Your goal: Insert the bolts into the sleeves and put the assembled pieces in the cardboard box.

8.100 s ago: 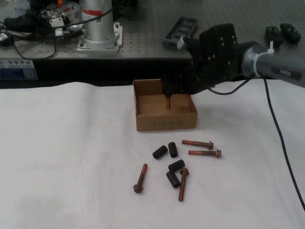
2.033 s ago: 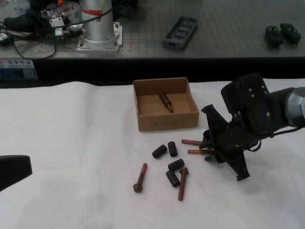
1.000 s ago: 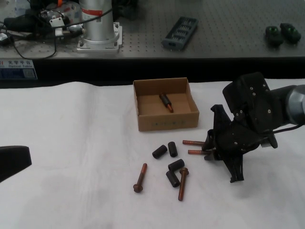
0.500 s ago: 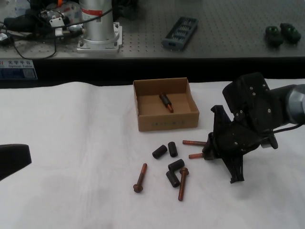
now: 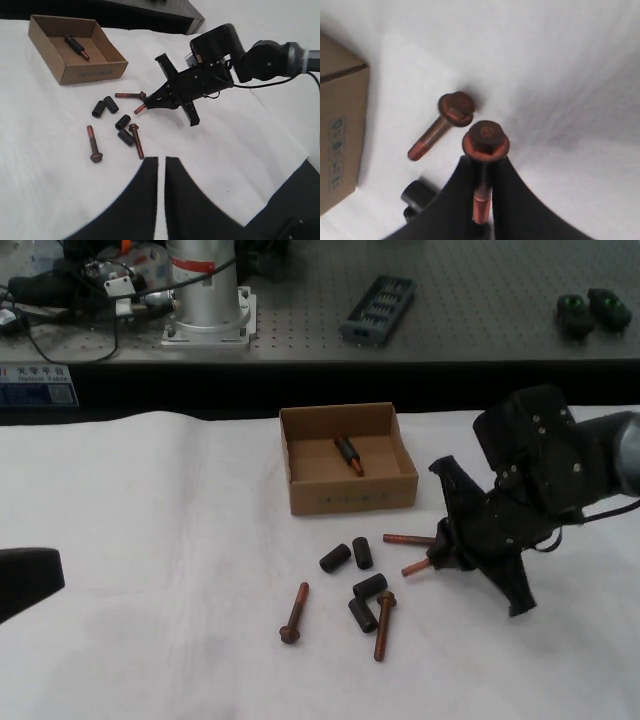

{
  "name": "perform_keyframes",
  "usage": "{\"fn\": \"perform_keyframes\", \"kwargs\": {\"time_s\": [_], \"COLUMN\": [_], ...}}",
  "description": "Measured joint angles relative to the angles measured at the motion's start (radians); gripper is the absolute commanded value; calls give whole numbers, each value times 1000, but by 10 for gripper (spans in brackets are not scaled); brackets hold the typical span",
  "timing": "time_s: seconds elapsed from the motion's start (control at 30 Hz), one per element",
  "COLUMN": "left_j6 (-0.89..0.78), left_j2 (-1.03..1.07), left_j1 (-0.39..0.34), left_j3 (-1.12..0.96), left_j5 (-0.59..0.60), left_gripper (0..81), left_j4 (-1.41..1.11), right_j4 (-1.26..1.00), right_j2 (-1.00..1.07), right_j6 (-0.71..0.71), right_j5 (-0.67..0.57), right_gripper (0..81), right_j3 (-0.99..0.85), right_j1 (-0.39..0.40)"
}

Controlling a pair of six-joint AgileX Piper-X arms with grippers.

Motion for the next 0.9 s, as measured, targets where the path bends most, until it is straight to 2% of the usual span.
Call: {"fn": "perform_keyframes", "kwargs": {"time_s": [0.3,0.4,0.5,0.57,0.77,0.9], "left_j6": [17,22,22,22,56,123], "left_j2": [8,40,108,166,371,481], "left_j1": [0,0,0,0,-86,-171], "left_j3": [0,0,0,0,-4,-37], "left_j5": [-28,-28,-26,-26,-47,-120], "left_gripper": [50,147,342,395,328,350], "left_j4": [57,64,74,88,32,16], "right_j4": [81,127,144,153,157,160], "right_j2": [-264,-338,-462,-521,-697,-859], "right_j6": [-425,-538,-596,-619,-680,-701], "right_j5": [62,65,68,68,68,66], "right_gripper": [19,19,19,19,19,19], "right_j3": [-1,12,58,97,259,338], "right_j1": [0,5,33,57,132,169]}}
